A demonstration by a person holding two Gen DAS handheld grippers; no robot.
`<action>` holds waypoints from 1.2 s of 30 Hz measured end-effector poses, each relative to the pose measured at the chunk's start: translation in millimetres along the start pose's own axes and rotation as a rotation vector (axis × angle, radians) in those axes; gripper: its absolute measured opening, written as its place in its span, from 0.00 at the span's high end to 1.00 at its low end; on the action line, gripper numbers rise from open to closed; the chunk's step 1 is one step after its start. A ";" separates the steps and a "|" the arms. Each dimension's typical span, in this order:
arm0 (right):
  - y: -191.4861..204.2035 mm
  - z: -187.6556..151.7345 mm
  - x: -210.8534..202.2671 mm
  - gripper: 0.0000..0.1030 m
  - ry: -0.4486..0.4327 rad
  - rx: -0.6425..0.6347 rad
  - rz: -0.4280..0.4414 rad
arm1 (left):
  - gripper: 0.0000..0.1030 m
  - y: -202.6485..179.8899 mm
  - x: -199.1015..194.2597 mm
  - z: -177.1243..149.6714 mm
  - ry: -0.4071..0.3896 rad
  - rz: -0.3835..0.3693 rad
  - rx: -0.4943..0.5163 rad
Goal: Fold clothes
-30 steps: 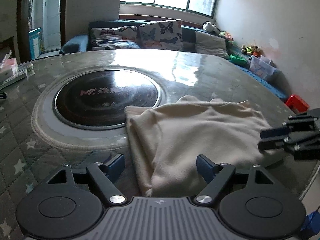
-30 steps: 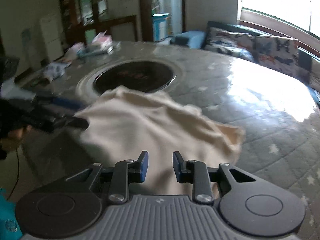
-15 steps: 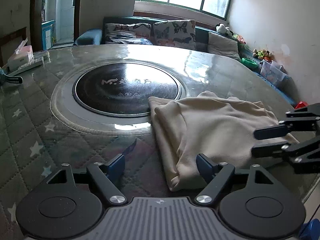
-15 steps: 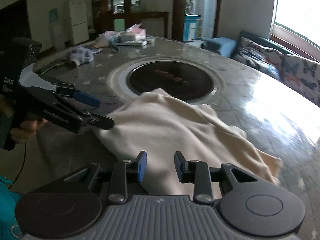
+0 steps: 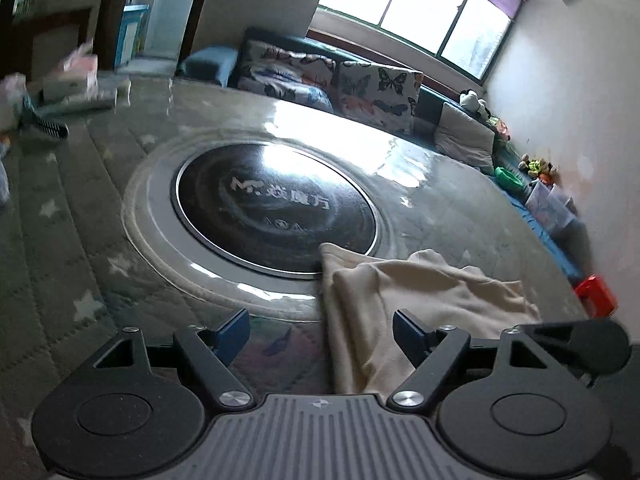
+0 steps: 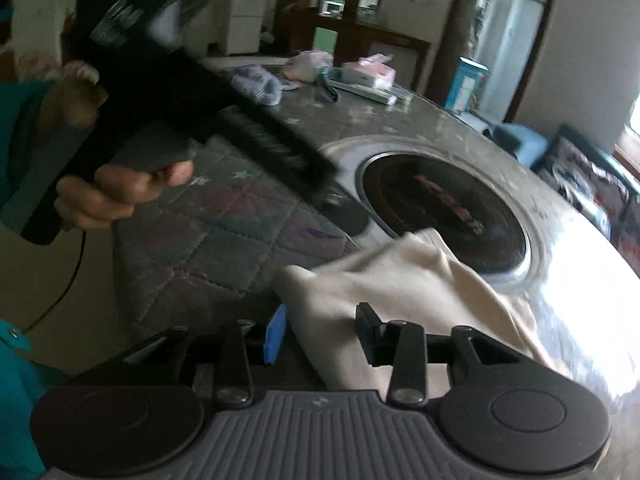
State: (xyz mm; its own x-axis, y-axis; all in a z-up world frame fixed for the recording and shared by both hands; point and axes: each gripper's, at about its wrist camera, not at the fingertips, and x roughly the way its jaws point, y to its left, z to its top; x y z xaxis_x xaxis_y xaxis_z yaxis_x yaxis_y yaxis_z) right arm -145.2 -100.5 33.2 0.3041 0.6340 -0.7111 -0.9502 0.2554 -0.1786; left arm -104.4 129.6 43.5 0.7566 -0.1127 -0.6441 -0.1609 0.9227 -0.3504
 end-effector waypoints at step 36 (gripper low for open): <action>-54.0 -43.9 -66.4 0.86 -0.144 0.330 -0.028 | 0.81 -0.4 55.4 -4.0 0.178 -0.186 -0.439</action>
State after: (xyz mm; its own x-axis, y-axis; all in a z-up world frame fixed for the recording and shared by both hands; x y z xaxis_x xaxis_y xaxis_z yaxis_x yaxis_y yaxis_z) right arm -117.1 -188.4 60.2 0.3588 0.7133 -0.6020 -0.8752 0.4813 0.0486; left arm -64.9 121.5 5.2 0.6840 -0.3569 -0.6362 -0.3139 0.6433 -0.6983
